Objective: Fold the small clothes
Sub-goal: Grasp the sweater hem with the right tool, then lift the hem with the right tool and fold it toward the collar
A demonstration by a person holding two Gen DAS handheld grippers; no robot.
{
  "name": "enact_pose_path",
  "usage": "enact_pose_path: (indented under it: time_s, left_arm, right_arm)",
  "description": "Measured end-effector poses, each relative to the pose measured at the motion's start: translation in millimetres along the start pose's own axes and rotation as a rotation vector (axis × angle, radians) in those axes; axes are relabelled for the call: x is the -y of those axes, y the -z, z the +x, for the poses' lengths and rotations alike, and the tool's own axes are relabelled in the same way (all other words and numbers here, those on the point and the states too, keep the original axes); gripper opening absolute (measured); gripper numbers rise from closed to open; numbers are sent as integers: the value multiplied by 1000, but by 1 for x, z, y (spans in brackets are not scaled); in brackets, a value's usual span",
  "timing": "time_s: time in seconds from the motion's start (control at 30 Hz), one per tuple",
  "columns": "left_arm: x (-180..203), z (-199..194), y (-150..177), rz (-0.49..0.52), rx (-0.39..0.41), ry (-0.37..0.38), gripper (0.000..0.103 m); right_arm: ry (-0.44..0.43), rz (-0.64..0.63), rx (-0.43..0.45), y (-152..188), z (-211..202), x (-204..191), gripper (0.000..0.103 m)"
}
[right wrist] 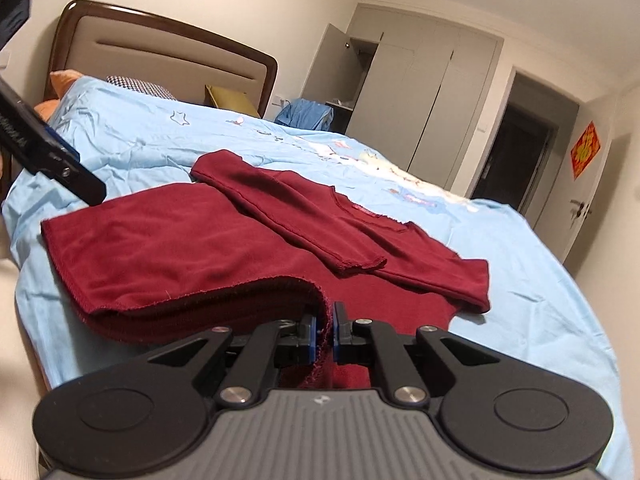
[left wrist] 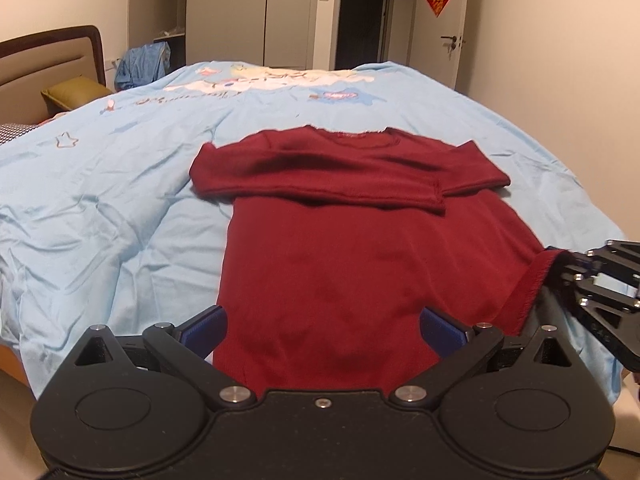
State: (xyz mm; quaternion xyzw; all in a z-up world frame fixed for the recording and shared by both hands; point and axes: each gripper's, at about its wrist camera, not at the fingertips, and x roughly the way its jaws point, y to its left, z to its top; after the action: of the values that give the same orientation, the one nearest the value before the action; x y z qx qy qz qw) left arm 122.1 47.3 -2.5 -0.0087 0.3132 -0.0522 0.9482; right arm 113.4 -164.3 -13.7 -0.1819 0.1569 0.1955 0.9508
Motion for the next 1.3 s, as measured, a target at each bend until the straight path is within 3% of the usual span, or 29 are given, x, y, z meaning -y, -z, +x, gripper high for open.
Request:
enact_pose_path:
  time_s: [0.43, 0.67, 0.97, 1.3]
  left_arm:
    - [11, 5, -12, 47, 28, 60, 102]
    - [34, 3, 4, 190, 61, 145, 102]
    - [50, 14, 25, 283, 25, 116, 102]
    - [52, 32, 29, 253, -20, 87, 102]
  right_arm:
    - [-68, 104, -61, -11, 38, 17, 8]
    - [-96, 184, -120, -15, 58, 28, 8]
    - [-100, 199, -124, -21, 60, 36, 8]
    - [-104, 206, -126, -24, 59, 39, 8]
